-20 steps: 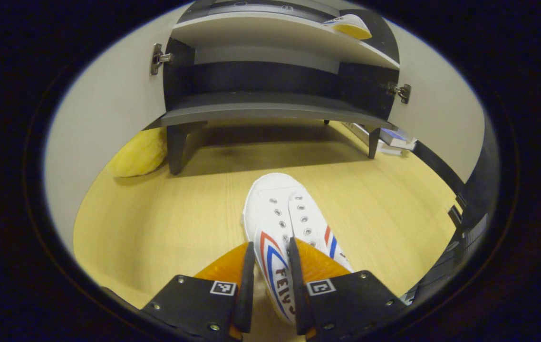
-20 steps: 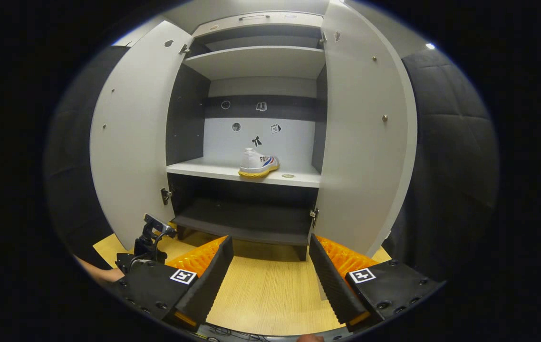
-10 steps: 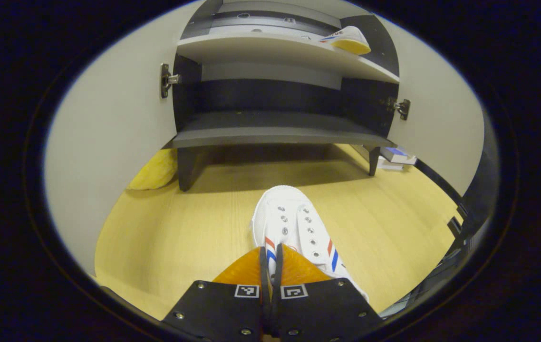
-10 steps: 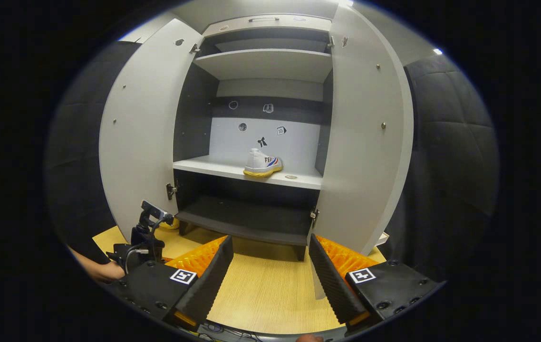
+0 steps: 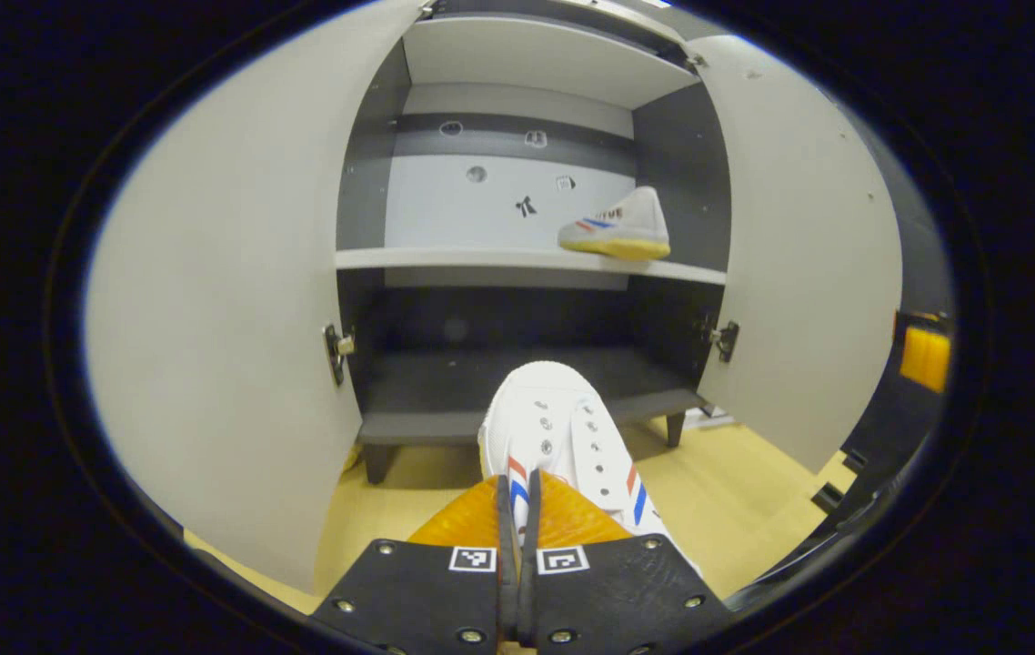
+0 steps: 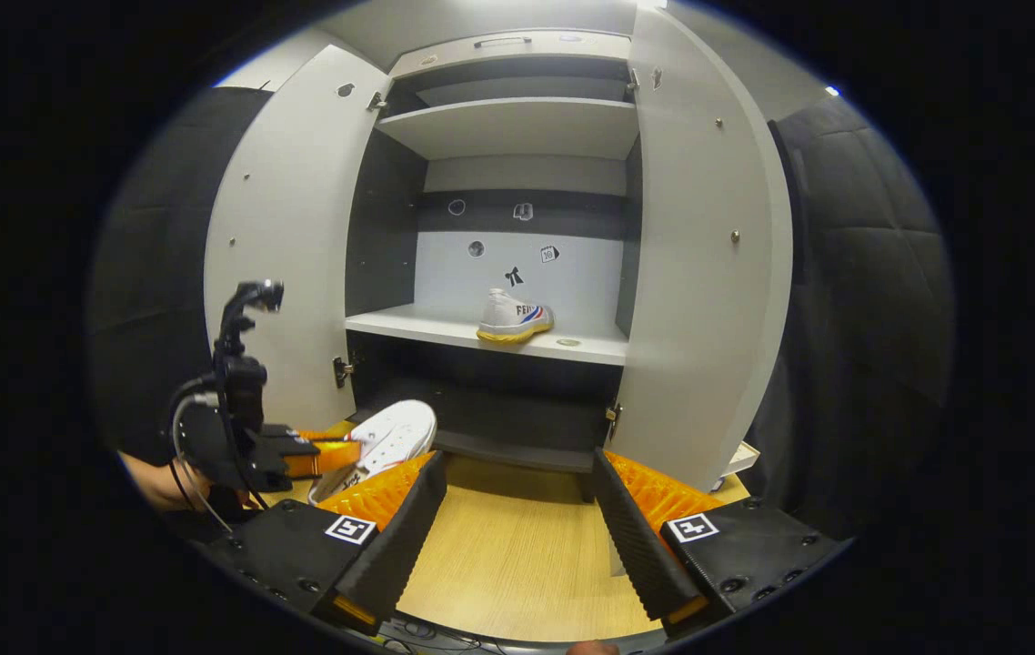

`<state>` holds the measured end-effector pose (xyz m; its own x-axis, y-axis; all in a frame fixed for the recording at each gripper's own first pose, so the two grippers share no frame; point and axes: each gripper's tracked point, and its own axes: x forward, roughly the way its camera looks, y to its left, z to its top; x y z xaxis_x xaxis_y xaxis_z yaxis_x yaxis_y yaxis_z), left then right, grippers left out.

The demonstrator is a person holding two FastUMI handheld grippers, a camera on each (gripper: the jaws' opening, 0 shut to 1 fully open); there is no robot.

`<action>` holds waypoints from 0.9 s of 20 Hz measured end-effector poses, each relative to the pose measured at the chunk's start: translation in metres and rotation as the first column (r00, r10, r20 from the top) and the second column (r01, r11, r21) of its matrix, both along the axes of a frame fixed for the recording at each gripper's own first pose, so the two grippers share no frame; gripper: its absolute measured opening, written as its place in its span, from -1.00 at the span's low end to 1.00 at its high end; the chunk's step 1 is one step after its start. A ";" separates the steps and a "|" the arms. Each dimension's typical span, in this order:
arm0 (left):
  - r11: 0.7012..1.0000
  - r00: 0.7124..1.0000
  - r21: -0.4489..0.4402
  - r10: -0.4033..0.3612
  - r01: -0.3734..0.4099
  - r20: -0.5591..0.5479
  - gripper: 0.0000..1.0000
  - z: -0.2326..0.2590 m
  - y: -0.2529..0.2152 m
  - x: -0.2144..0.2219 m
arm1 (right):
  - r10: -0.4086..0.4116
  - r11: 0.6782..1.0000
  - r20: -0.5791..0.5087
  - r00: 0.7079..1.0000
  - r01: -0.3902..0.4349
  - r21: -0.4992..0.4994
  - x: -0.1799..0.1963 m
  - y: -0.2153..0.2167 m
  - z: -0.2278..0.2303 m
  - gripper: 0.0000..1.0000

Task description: Grab one shoe with the right hand and put it into the shoe cabinet, grab the other shoe with the left hand and put it into the shoe cabinet; then close the right door with the right hand and the left door with the left hand.

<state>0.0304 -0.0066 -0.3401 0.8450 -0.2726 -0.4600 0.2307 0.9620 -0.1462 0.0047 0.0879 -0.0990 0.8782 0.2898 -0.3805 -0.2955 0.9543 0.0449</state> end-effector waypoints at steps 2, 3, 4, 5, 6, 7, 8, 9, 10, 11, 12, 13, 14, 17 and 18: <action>0.999 0.998 -0.027 0.019 -0.018 0.058 -0.98 0.004 0.002 -0.001 | 0.008 1.000 0.004 1.000 -0.008 0.008 -0.001 0.000 0.001 1.00; 0.999 0.996 -0.041 0.025 -0.022 0.091 -0.98 0.006 0.002 -0.001 | 0.012 1.000 0.004 1.000 -0.012 0.011 -0.002 0.000 0.000 1.00; 0.999 0.993 -0.050 0.028 -0.022 0.118 -0.98 0.005 0.002 -0.001 | 0.013 1.000 0.004 1.000 -0.013 0.013 -0.002 -0.002 0.000 1.00; 0.998 0.989 -0.056 0.029 -0.021 0.147 -0.99 0.004 0.001 0.000 | 0.013 1.000 0.003 1.000 -0.013 0.016 -0.004 -0.003 -0.001 1.00; 0.998 0.985 -0.055 0.031 -0.022 0.170 -0.98 0.002 0.002 0.001 | 0.012 1.000 0.004 1.000 -0.012 0.018 -0.005 -0.006 -0.001 1.00; 0.998 0.982 -0.055 0.036 -0.026 0.188 -0.98 0.000 0.002 0.002 | 0.010 1.000 0.003 1.000 -0.010 0.020 -0.007 -0.008 -0.001 1.00; 0.998 0.978 -0.054 0.046 -0.036 0.202 -0.98 0.002 0.002 0.002 | 0.006 1.000 0.001 1.000 -0.006 0.020 -0.009 -0.011 -0.002 1.00; 0.997 0.976 -0.055 0.057 -0.046 0.212 -0.99 0.004 0.002 0.000 | 0.000 1.000 0.001 1.000 0.000 0.018 -0.011 -0.015 -0.003 1.00; 0.997 0.972 -0.055 0.067 -0.057 0.223 -0.99 0.006 0.002 -0.001 | -0.008 1.000 0.001 1.000 0.008 0.016 -0.013 -0.020 -0.004 1.00; 0.996 0.970 -0.053 0.076 -0.065 0.233 -0.99 0.008 0.002 -0.002 | -0.014 1.000 0.000 1.000 0.014 0.015 -0.015 -0.023 -0.004 1.00; 0.996 0.968 -0.045 0.079 -0.070 0.238 -0.98 0.009 0.004 -0.002 | -0.021 1.000 -0.003 1.000 0.021 0.015 -0.017 -0.028 -0.005 1.00; 0.996 0.967 -0.037 0.082 -0.076 0.242 -0.98 0.012 0.005 -0.003 | -0.028 1.000 -0.006 1.000 0.028 0.015 -0.020 -0.032 -0.007 1.00; 0.996 0.966 -0.032 0.086 -0.081 0.242 -0.97 0.014 0.005 -0.004 | -0.037 0.999 -0.010 0.999 0.037 0.012 -0.023 -0.036 -0.008 1.00; 0.994 0.968 -0.032 0.105 -0.101 0.227 -0.99 0.011 0.005 -0.004 | -0.069 0.998 -0.025 0.997 0.069 0.011 -0.029 -0.050 -0.012 1.00; 0.994 0.968 -0.027 0.112 -0.109 0.223 -0.98 0.012 0.006 -0.004 | -0.078 0.997 -0.030 0.996 0.079 0.013 -0.031 -0.054 -0.013 1.00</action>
<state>0.0268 -0.0004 -0.3281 0.9513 -0.1768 -0.2527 0.1513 0.9815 -0.1171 -0.0262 0.0339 -0.1121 0.8871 0.2259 -0.4025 -0.2181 0.9737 0.0659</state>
